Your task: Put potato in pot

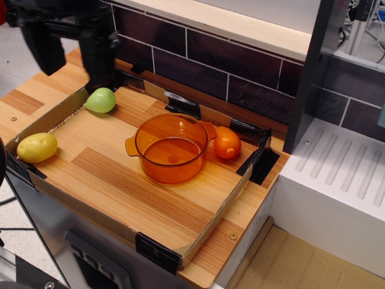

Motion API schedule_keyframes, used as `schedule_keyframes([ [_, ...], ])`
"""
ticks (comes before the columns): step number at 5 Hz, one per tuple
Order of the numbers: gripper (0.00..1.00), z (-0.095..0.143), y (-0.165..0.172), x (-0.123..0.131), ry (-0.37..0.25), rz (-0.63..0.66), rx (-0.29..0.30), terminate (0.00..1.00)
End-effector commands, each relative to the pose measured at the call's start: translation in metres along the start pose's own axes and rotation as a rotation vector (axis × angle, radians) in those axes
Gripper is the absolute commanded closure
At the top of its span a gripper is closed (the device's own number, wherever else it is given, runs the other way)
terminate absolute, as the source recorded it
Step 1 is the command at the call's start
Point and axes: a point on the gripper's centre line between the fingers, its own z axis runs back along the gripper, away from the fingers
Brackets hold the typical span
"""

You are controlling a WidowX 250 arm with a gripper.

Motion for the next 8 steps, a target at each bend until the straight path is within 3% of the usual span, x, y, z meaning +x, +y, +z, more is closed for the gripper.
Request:
schedule_keyframes([
  [1,0.0,-0.019,0.042,-0.003,0.053,-0.068,0.019,0.0],
  [4,0.0,-0.07,0.069,-0.014,0.011,-0.122,0.091,0.0],
  [8,0.0,-0.109,0.094,-0.006,0.1,-0.16,0.089,0.0],
])
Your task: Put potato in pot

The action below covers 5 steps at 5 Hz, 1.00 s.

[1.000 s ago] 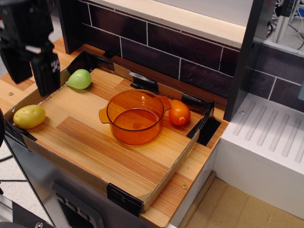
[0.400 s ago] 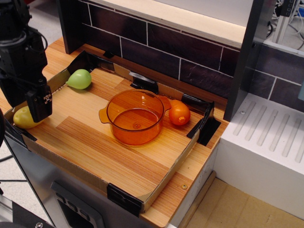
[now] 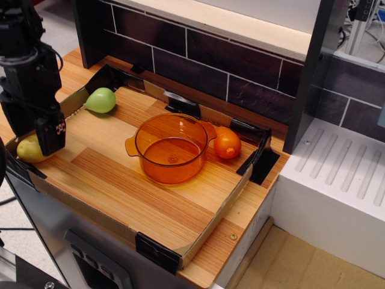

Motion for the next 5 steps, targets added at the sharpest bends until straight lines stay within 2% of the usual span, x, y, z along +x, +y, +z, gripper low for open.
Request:
schedule_keyframes([
  [1,0.0,-0.015,0.004,0.0,0.006,-0.013,-0.004,0.0],
  [2,0.0,-0.026,0.001,0.002,0.0,0.011,0.0,0.0],
  [3,1.0,-0.015,0.001,0.004,0.0,0.059,-0.059,0.0],
  [4,1.0,0.005,-0.001,0.01,-0.011,0.126,-0.08,0.0],
  [5,1.0,0.043,-0.014,0.018,-0.044,0.184,-0.085,0.0],
])
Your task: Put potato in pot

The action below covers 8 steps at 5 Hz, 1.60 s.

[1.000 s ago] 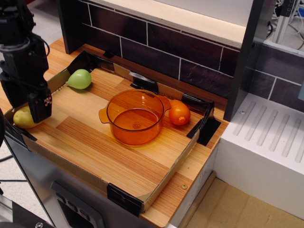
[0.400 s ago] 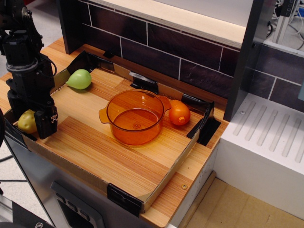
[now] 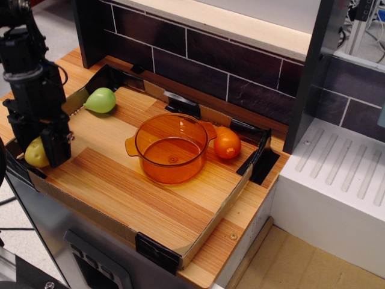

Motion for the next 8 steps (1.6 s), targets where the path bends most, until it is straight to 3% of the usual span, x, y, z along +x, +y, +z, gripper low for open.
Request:
schedule_keyframes([
  [1,1.0,0.091,-0.029,0.018,-0.104,0.134,0.021,0.0],
  [2,1.0,0.097,-0.061,0.025,-0.121,0.174,0.002,0.0],
  [3,1.0,0.089,-0.089,0.041,-0.154,0.233,0.029,0.0],
  [4,1.0,0.079,-0.11,0.057,-0.159,0.249,0.013,0.0],
  [7,1.0,0.03,-0.13,0.072,-0.179,0.231,0.071,0.0],
  [8,0.0,0.032,-0.133,0.07,-0.169,0.249,0.031,0.0],
])
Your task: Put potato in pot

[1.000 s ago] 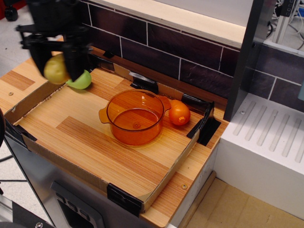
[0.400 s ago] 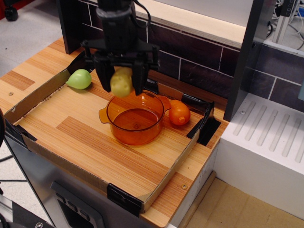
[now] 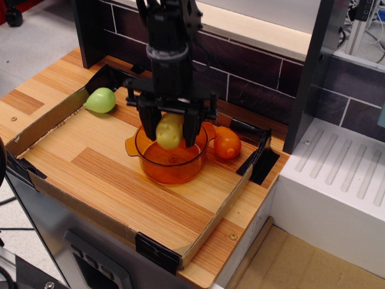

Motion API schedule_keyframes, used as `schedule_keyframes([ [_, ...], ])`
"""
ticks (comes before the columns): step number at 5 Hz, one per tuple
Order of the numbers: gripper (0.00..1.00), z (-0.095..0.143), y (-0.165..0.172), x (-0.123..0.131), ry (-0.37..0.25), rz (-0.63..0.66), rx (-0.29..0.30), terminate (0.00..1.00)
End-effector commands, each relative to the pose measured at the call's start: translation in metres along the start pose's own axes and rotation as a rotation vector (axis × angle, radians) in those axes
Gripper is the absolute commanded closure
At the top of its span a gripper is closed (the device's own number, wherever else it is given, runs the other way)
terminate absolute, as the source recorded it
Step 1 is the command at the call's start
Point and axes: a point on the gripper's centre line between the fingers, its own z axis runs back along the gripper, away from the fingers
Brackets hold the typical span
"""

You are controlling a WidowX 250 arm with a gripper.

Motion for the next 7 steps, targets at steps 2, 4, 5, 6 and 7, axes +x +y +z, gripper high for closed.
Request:
schedule_keyframes([
  [2,0.0,0.04,0.003,0.002,-0.033,0.018,-0.077,0.0],
  [4,0.0,0.11,0.035,0.009,-0.051,0.05,-0.09,0.0],
  [5,0.0,0.127,0.067,0.015,-0.072,0.096,-0.059,0.0],
  [6,0.0,0.127,0.067,0.015,-0.072,0.096,-0.059,0.0],
  [7,0.0,0.127,0.067,0.015,-0.072,0.096,-0.059,1.0],
])
